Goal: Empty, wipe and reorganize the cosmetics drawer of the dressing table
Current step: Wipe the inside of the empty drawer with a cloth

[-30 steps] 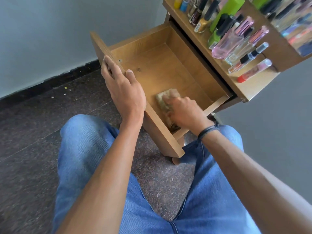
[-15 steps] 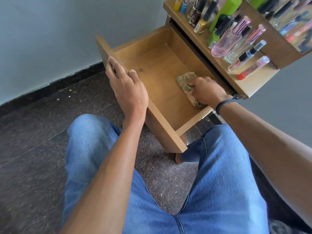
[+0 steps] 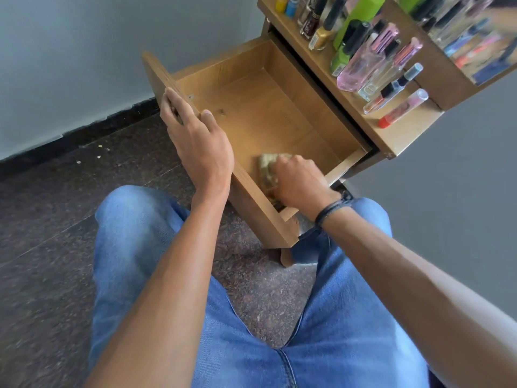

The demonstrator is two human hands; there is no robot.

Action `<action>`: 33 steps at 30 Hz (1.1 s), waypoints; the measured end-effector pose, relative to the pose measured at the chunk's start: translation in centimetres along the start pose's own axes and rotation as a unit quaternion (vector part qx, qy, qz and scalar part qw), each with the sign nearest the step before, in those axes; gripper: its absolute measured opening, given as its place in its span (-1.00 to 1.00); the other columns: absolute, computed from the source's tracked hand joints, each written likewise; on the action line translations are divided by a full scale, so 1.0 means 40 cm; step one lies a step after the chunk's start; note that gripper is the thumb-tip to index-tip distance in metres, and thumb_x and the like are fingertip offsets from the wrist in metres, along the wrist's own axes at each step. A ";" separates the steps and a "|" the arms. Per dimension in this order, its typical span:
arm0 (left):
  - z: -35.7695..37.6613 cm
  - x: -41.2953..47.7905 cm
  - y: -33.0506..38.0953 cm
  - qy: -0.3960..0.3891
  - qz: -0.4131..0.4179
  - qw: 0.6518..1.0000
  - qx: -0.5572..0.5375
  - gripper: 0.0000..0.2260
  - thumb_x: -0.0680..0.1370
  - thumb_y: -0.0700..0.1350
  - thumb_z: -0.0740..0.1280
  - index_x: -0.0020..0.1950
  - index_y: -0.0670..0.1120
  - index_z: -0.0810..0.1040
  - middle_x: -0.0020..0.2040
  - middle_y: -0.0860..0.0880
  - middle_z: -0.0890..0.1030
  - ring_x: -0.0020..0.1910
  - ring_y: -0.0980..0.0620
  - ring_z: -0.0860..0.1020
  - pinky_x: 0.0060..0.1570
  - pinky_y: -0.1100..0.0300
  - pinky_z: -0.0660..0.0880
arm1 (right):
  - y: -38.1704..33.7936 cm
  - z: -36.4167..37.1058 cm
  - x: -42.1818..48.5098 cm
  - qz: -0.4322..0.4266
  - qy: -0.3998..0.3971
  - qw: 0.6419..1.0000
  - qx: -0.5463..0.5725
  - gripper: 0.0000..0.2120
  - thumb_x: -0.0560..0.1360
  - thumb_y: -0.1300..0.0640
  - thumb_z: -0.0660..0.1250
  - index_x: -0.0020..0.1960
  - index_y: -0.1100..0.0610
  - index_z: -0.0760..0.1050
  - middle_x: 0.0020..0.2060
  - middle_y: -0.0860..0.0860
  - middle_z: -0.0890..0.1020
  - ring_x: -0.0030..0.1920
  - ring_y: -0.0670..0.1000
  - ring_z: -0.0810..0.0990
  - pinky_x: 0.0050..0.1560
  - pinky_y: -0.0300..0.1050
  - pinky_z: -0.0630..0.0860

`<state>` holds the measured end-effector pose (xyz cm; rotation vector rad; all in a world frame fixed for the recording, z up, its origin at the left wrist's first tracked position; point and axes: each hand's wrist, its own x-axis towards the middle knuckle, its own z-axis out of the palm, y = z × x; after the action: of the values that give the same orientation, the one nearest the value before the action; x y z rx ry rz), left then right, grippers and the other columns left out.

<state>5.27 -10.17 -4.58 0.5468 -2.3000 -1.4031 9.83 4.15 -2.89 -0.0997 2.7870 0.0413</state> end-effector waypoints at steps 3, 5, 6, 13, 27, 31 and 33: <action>-0.002 -0.002 -0.001 -0.002 0.002 1.000 0.002 -0.47 0.66 -0.17 0.13 0.61 -0.25 0.09 0.57 -0.11 0.19 0.43 0.01 0.32 0.09 0.66 0.15 | -0.020 0.017 -0.014 -0.032 -0.002 0.999 0.002 -0.74 0.54 0.36 0.25 0.18 0.18 0.55 0.01 0.09 0.59 -0.09 0.11 0.60 -0.21 -0.09 0.50; -0.003 -0.002 -0.002 -0.005 0.004 1.000 0.002 -0.47 0.66 -0.16 0.13 0.61 -0.25 0.08 0.58 -0.11 0.18 0.44 0.01 0.32 0.09 0.66 0.16 | -0.002 0.010 -0.007 -0.031 0.005 1.000 0.000 -0.72 0.56 0.35 0.26 0.23 0.17 0.56 -0.03 0.06 0.57 -0.14 0.08 0.57 -0.25 -0.14 0.46; -0.003 -0.002 -0.002 -0.007 0.003 1.000 0.001 -0.47 0.66 -0.16 0.13 0.61 -0.24 0.08 0.58 -0.11 0.18 0.44 0.02 0.32 0.08 0.67 0.16 | 0.013 0.002 -0.001 -0.022 0.006 1.000 -0.002 -0.75 0.58 0.32 0.29 0.22 0.16 0.57 -0.05 0.04 0.55 -0.15 0.06 0.56 -0.25 -0.16 0.44; -0.005 0.001 -0.003 -0.006 0.003 1.000 0.000 -0.47 0.67 -0.17 0.14 0.61 -0.25 0.09 0.58 -0.11 0.18 0.43 0.01 0.33 0.04 0.71 0.15 | 0.118 -0.073 0.053 0.106 0.011 0.994 -0.011 -0.86 0.62 0.12 0.29 0.09 0.15 0.56 -0.10 0.08 0.58 0.02 0.20 0.65 -0.12 0.00 0.54; -0.001 0.002 0.003 0.002 0.003 1.000 -0.003 -0.49 0.67 -0.19 0.15 0.60 -0.24 0.10 0.57 -0.10 0.20 0.42 0.03 0.36 0.19 0.50 0.22 | -0.023 -0.006 0.020 0.041 -0.018 0.999 -0.006 -0.77 0.63 0.12 0.32 -0.16 0.20 0.56 -0.34 -0.01 0.57 -0.43 -0.12 0.49 -0.47 -0.26 0.40; 0.000 -0.001 0.002 0.000 0.000 1.000 -0.008 -0.48 0.67 -0.20 0.15 0.61 -0.23 0.10 0.58 -0.09 0.18 0.44 0.03 0.33 0.15 0.57 0.20 | -0.010 0.006 -0.010 0.040 0.017 0.998 0.038 -0.79 0.65 0.03 0.34 -0.12 0.10 0.50 -0.40 -0.07 0.41 -0.45 -0.17 0.40 -0.51 -0.33 0.25; 0.003 -0.001 0.003 0.001 -0.005 1.000 -0.010 -0.48 0.67 -0.19 0.15 0.61 -0.21 0.09 0.58 -0.08 0.18 0.44 0.02 0.33 0.18 0.51 0.21 | -0.009 0.007 -0.015 0.003 0.050 0.998 0.027 -0.80 0.64 0.03 0.35 -0.02 0.17 0.53 -0.37 -0.08 0.39 -0.40 -0.10 0.45 -0.40 -0.29 0.43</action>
<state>5.23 -10.01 -4.52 0.5547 -2.2830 -1.4271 10.53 3.84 -2.95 -0.0814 2.8859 -0.0371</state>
